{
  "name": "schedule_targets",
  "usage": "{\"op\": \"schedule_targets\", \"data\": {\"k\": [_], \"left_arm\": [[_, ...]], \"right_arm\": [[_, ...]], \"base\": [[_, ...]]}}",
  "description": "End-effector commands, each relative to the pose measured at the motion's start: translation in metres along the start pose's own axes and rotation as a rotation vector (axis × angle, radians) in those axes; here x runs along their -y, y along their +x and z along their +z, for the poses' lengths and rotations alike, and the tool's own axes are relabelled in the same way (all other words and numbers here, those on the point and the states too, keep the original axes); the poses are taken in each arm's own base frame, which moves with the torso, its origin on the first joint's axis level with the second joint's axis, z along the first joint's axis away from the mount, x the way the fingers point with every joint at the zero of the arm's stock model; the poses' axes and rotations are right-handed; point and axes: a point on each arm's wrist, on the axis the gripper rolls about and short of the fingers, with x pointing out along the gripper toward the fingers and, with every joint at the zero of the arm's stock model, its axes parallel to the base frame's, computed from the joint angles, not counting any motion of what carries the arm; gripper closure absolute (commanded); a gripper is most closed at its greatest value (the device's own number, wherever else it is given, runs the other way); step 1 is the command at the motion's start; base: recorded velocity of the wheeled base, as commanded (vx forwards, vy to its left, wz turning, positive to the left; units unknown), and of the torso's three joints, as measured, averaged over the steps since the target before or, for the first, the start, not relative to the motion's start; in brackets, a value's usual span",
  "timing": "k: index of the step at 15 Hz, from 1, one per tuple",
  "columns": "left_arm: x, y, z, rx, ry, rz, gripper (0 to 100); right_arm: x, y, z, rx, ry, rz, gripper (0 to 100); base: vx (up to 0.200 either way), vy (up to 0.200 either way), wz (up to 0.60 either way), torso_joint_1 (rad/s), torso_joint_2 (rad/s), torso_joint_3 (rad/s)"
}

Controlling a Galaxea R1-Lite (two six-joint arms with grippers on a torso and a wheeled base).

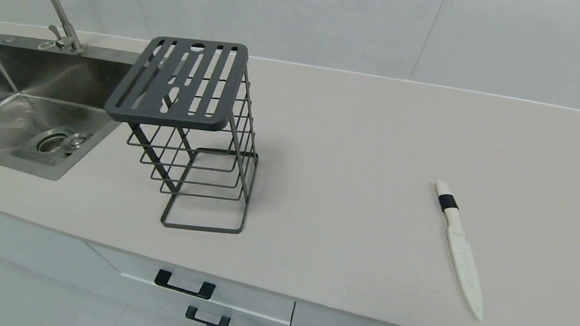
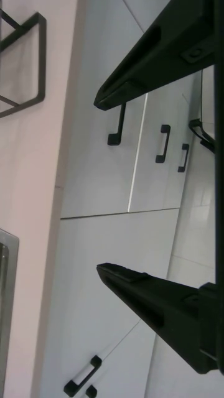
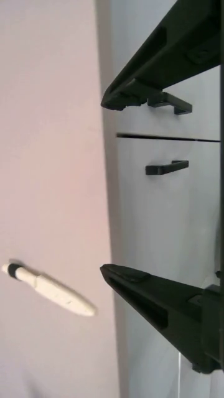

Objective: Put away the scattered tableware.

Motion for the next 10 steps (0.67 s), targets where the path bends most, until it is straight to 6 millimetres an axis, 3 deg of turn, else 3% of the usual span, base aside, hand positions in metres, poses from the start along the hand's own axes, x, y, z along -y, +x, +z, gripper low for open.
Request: {"op": "schedule_targets", "data": {"k": [1, 5, 10], "left_arm": [[0.0000, 0.0000, 0.0003, 0.000, 0.000, 0.000, 0], [0.0000, 0.0001, -0.0001, -0.002, 0.002, 0.000, 0], [0.0000, 0.0001, -0.0001, -0.002, 0.002, 0.000, 0]], "right_arm": [[0.0000, 0.0000, 0.0000, 0.000, 0.002, 0.001, 0], [0.0000, 0.0000, 0.0000, 0.000, 0.008, -0.001, 0], [0.0000, 0.0000, 0.0000, 0.000, 0.008, -0.001, 0]], "base": [[0.000, 0.000, 0.00, 0.261, -0.52, -0.251], [0.000, 0.000, 0.00, 0.260, -0.50, -0.242], [0.000, 0.000, 0.00, 0.044, -0.08, -0.040]]}}
